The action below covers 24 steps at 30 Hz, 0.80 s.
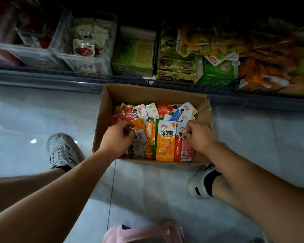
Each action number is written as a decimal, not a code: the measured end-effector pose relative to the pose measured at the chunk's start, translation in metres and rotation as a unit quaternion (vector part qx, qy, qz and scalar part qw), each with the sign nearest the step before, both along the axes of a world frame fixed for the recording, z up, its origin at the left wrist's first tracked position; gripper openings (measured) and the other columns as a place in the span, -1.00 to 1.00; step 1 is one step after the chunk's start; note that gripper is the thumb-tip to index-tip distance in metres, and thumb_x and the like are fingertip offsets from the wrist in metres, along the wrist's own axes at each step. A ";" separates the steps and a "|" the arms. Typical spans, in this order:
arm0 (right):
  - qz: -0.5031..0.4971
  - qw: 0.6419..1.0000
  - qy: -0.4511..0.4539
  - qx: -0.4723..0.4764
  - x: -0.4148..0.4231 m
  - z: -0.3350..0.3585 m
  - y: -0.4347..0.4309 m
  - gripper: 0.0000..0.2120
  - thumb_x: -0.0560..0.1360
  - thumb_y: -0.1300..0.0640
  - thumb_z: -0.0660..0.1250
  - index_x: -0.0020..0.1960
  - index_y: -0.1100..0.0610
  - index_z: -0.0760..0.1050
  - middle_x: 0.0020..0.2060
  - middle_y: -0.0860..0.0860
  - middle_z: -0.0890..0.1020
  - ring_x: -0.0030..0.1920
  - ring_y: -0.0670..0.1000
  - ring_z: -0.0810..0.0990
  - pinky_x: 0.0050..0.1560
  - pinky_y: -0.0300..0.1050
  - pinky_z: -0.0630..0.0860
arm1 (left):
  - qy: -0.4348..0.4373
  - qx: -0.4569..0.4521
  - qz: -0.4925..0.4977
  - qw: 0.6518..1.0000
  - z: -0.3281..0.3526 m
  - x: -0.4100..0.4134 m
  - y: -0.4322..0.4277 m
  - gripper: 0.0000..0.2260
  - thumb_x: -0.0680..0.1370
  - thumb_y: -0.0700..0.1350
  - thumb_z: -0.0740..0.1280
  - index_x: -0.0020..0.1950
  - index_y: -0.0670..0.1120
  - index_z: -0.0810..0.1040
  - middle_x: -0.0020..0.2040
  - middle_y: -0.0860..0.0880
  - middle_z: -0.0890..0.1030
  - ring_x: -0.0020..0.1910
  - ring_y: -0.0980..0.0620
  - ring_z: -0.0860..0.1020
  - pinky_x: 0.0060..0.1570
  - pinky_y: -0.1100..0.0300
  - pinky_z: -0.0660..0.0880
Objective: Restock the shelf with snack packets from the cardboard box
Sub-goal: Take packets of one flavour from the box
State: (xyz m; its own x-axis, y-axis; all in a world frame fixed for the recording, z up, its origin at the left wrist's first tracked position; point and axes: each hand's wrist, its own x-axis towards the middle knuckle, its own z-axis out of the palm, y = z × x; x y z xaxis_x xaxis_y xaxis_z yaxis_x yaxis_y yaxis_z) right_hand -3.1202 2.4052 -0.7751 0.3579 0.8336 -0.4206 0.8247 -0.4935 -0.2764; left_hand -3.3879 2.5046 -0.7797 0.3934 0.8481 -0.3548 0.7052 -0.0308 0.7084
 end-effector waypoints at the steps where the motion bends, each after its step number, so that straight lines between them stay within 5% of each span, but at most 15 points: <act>1: -0.008 1.000 0.021 -0.001 0.002 0.003 0.000 -0.83 0.56 0.04 0.38 -0.07 0.05 0.40 0.05 0.06 0.59 0.01 0.06 0.56 -0.16 -0.12 0.46 | -0.007 -0.007 0.003 1.000 0.001 0.001 -0.001 -0.85 0.64 -0.08 0.35 0.20 0.04 0.58 -0.03 0.14 0.62 -0.07 0.17 0.59 -0.18 0.32 0.50; 6: -0.133 0.973 0.155 0.106 0.001 0.034 0.006 -0.75 0.47 -0.02 0.50 -0.10 0.08 0.47 -0.09 -0.03 0.61 -0.06 -0.05 0.58 -0.13 -0.09 0.56 | -0.079 -0.124 0.016 0.989 0.007 0.016 -0.005 -0.74 0.62 -0.06 0.40 0.30 0.03 0.56 0.05 0.11 0.67 0.09 0.10 0.65 -0.04 0.27 0.60; 9: -0.104 0.961 0.211 0.146 -0.005 0.058 0.016 -0.80 0.44 0.12 0.54 -0.13 0.04 0.51 -0.19 -0.03 0.62 -0.15 -0.11 0.58 -0.18 -0.28 0.45 | -0.140 -0.205 0.006 0.969 0.022 0.035 -0.005 -0.49 0.52 0.08 0.50 0.44 0.08 0.49 0.33 0.12 0.59 0.34 0.10 0.53 0.29 0.15 0.50; 11: -0.073 0.952 0.262 0.143 -0.012 0.070 0.022 -0.80 0.43 0.18 0.55 -0.11 0.00 0.53 -0.18 -0.07 0.63 -0.09 -0.09 0.62 -0.04 -0.22 0.51 | -0.188 -0.264 -0.009 0.946 0.034 0.046 -0.007 -0.37 0.46 0.10 0.55 0.49 0.10 0.44 0.41 0.12 0.54 0.42 0.12 0.46 0.43 0.06 0.42; 16: -0.064 0.926 0.336 0.160 -0.025 0.074 0.035 -0.68 0.43 0.14 0.55 0.07 -0.15 0.55 0.05 -0.17 0.63 0.05 -0.11 0.65 0.04 -0.03 0.61 | -0.221 -0.330 -0.031 0.917 0.038 0.047 -0.009 -0.77 0.56 -0.15 0.46 0.18 0.09 0.61 0.00 0.09 0.76 0.01 0.14 0.72 -0.08 0.30 0.62; 20: -0.120 0.961 0.212 0.133 -0.009 0.043 0.029 -0.62 0.54 0.12 0.43 0.33 -0.01 0.46 0.20 -0.12 0.58 0.06 -0.14 0.64 -0.05 -0.21 0.58 | -0.206 -0.285 0.074 0.933 0.025 0.027 -0.005 -0.79 0.59 -0.11 0.44 0.22 0.01 0.61 0.00 0.09 0.74 -0.07 0.14 0.72 -0.21 0.29 0.62; 24: -0.026 0.995 0.079 -0.060 0.003 0.002 0.014 -0.47 0.58 0.08 0.37 0.51 0.05 0.32 0.46 0.06 0.41 0.41 0.10 0.43 0.35 -0.03 0.41 | -0.200 -0.258 0.170 0.930 0.005 0.010 -0.005 -0.66 0.60 -0.04 0.42 0.37 0.02 0.53 0.19 0.02 0.68 0.11 0.02 0.67 0.02 0.06 0.64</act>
State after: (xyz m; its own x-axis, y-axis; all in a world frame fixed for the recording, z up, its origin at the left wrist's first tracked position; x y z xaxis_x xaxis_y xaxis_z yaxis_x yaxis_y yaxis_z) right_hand -3.1175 2.4190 -0.7730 0.3208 0.7568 -0.5695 0.7485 -0.5710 -0.3371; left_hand -3.3777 2.5000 -0.7746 0.3222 0.7048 -0.6320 0.2898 0.5621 0.7746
